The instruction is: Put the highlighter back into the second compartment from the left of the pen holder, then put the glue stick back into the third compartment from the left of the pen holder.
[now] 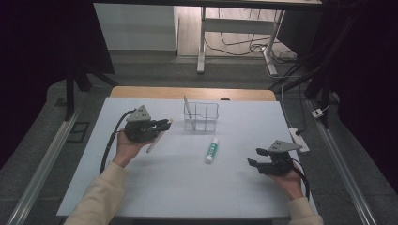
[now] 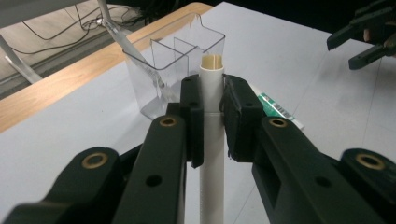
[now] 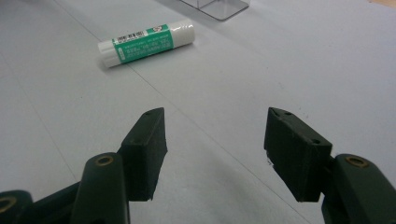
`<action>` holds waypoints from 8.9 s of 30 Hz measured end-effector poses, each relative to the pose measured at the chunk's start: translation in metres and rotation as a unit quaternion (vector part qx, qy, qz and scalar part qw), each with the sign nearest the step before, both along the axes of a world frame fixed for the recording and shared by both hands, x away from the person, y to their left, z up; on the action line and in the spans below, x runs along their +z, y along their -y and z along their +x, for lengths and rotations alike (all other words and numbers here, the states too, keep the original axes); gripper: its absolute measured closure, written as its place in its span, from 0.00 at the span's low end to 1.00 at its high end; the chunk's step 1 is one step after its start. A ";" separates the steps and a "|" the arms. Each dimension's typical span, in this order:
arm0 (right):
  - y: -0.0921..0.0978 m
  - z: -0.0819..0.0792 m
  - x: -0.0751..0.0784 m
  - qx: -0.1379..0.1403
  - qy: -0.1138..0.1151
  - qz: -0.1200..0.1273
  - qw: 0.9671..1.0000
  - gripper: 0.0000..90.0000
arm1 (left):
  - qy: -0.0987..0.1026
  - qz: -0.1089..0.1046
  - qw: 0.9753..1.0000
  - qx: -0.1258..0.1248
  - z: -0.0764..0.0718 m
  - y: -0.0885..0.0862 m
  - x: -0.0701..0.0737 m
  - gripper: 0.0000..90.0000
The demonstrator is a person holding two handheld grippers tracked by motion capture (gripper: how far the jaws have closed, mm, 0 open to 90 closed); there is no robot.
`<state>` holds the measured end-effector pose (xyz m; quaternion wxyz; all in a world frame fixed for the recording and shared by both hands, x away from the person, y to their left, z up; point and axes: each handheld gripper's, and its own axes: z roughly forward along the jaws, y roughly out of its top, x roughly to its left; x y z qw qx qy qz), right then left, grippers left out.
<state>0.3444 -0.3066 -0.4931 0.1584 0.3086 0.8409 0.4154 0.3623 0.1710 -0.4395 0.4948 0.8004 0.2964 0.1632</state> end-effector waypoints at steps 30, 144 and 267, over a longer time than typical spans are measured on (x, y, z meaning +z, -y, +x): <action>0.001 0.001 -0.002 0.000 -0.005 0.009 1.000 0.43 | 0.008 -0.053 0.999 -0.002 0.009 0.017 0.004 0.87; 0.007 0.005 -0.007 -0.006 -0.019 0.009 1.000 0.43 | 0.006 -0.084 0.995 0.055 0.150 0.126 0.034 0.86; -0.107 0.050 0.024 -0.046 -0.141 -0.075 0.986 0.34 | -0.143 0.087 0.985 0.041 -0.072 -0.025 -0.071 0.35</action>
